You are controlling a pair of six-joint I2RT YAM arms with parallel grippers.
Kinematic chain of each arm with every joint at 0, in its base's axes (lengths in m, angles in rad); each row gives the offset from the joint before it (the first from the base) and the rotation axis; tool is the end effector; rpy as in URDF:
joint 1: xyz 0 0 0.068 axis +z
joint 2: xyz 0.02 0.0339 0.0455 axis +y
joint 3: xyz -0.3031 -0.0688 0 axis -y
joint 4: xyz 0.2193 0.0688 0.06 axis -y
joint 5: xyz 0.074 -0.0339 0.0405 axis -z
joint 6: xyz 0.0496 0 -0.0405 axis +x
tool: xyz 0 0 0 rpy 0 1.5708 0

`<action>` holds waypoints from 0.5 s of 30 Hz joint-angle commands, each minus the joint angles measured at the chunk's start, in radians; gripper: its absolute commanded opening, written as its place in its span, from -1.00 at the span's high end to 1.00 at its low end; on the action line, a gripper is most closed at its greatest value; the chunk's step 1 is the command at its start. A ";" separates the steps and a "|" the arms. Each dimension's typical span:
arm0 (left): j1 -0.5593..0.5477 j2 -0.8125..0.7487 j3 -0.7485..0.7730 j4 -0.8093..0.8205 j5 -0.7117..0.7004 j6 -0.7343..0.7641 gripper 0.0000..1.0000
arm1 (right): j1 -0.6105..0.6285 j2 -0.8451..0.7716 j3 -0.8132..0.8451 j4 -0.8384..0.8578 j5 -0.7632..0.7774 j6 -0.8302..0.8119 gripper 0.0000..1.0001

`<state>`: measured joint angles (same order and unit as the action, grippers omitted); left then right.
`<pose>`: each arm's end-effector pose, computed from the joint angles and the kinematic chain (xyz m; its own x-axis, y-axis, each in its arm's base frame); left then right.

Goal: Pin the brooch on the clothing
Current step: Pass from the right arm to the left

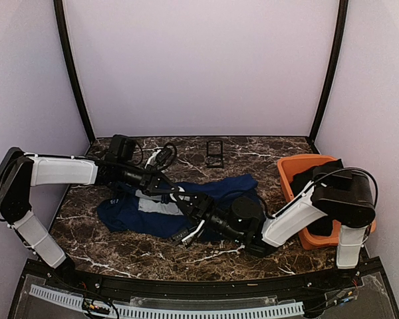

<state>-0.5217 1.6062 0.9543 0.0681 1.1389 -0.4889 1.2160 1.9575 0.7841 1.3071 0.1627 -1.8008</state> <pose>0.2554 -0.1988 0.2788 -0.8284 0.2494 -0.5015 0.5397 0.1160 -0.8338 0.1452 0.3689 0.2316 0.8361 -0.5089 0.2049 0.2433 0.0092 -0.9699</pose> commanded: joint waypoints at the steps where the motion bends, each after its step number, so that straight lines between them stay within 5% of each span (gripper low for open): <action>1: 0.045 -0.084 -0.049 0.185 -0.030 -0.094 0.99 | 0.007 -0.081 0.014 0.407 0.058 0.170 -0.09; 8: 0.078 -0.231 -0.076 0.325 -0.149 -0.139 0.99 | -0.004 -0.206 0.045 0.349 0.327 0.675 -0.63; 12: 0.081 -0.297 -0.114 0.424 -0.260 -0.141 0.98 | -0.033 -0.370 0.038 -0.015 0.370 1.140 -0.64; 15: 0.081 -0.303 -0.129 0.465 -0.299 -0.154 0.99 | -0.079 -0.485 0.070 -0.370 0.240 1.548 -0.64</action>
<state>-0.4431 1.3224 0.8627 0.4259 0.9318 -0.6193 1.1862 1.6035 0.8062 1.2255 0.4473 -0.8795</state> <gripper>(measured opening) 0.051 0.819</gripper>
